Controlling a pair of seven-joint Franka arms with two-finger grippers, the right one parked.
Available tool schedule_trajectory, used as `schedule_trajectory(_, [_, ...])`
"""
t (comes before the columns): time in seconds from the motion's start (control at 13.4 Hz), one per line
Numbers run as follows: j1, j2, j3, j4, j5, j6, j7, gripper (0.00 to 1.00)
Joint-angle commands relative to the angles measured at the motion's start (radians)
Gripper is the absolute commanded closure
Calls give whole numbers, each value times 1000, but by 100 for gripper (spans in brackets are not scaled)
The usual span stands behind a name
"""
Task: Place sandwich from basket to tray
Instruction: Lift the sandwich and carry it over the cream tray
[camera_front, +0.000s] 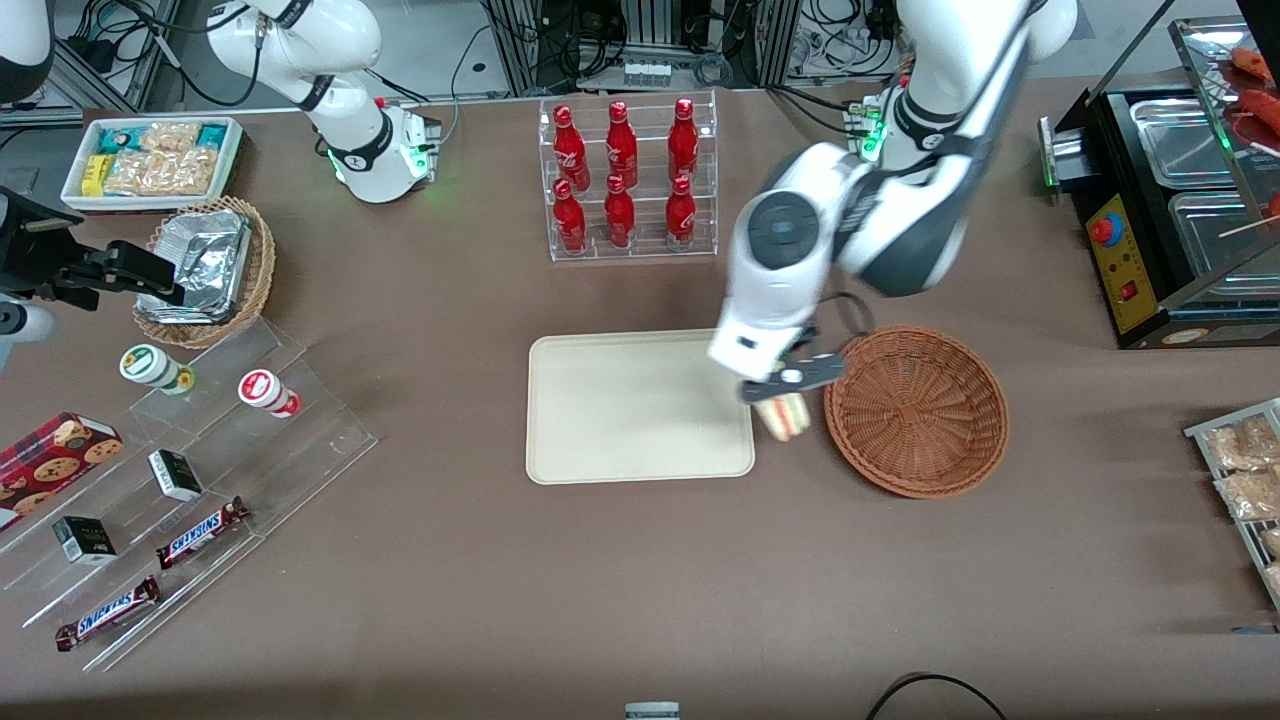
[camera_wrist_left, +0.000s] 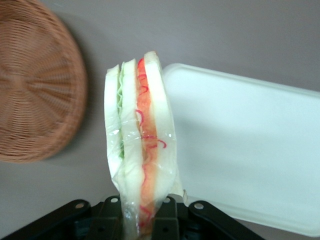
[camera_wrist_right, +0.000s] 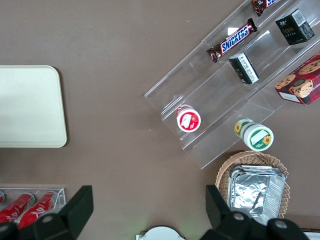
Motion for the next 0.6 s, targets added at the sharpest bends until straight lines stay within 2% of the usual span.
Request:
schedule_trajectory(0.0, [-65,140,9,157,-21,-30,-5,100])
schedule_trajectory(0.22, [-119,195,-4,175,-21,3,7,100])
schedule_trajectory(0.52, [-127,252,-63,175,-10,83,20,100])
